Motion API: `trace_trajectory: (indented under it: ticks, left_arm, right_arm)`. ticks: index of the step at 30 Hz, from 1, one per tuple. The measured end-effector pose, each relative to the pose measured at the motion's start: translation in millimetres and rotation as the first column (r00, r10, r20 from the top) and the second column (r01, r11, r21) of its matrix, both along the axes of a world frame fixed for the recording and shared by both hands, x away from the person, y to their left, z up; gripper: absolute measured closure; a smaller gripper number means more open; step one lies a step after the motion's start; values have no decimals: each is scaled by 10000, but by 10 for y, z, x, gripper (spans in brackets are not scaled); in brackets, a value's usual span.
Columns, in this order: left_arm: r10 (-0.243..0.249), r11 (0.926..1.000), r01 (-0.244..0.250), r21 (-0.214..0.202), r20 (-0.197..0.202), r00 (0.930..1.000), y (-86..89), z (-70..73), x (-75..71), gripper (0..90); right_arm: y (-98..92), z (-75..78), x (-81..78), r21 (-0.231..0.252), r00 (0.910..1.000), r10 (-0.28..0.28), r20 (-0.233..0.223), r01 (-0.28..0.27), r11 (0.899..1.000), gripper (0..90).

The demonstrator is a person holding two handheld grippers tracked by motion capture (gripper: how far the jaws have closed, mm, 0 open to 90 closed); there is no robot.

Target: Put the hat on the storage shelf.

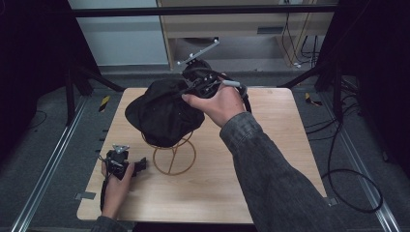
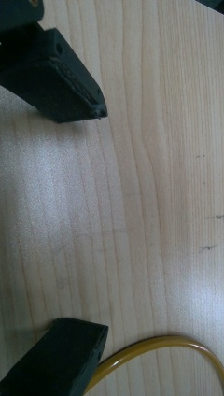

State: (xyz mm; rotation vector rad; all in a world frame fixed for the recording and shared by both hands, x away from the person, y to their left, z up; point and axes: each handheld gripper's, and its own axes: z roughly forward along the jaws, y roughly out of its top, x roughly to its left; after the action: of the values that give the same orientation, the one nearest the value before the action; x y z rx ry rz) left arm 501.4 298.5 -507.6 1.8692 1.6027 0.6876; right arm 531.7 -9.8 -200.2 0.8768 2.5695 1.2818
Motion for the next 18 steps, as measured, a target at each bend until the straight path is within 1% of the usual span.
trace_trajectory:
  ticks: [9,18]
  left_arm:
    - [-1,10000,1,4,0,10000,0,0,0,0]
    - [14,10000,-15,24,31,10000,0,-1,0,0]
  right_arm:
    - [14,-122,-11,-222,9997,116,-233,-121,9997,855]
    - [22,-198,-53,-414,9995,133,-271,-144,9990,855]
